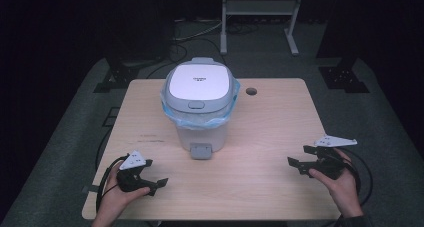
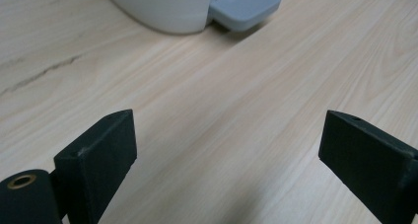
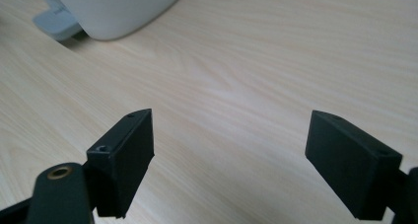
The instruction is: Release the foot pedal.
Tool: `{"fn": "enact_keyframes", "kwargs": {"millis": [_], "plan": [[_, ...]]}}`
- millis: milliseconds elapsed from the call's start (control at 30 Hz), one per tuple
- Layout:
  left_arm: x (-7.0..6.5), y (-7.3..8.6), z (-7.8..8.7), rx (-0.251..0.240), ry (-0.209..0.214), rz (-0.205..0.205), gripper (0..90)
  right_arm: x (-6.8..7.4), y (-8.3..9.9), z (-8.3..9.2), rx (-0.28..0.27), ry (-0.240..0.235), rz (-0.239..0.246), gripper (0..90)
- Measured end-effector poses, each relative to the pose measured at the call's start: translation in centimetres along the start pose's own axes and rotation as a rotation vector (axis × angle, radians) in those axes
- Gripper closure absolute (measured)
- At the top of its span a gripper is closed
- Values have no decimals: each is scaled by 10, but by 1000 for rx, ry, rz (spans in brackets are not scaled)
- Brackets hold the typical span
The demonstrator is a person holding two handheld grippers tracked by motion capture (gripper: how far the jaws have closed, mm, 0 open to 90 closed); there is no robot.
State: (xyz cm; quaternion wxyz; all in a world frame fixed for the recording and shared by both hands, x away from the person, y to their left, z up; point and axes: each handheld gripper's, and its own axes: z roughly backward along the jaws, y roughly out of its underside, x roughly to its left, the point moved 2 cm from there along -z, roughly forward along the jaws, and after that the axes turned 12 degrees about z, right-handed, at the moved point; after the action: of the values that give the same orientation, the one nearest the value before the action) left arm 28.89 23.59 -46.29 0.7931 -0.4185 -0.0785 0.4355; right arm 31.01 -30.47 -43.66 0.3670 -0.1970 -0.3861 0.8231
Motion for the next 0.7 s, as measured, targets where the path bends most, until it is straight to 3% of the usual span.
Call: {"fn": "enact_keyframes", "kwargs": {"millis": [400,700], "plan": [[10,12,-6,67,-50,-1,60,1,29,-10,95,22,43,172],[16,18,-10,107,-79,1,60,3,41,-16,153,21,42,172]]}}
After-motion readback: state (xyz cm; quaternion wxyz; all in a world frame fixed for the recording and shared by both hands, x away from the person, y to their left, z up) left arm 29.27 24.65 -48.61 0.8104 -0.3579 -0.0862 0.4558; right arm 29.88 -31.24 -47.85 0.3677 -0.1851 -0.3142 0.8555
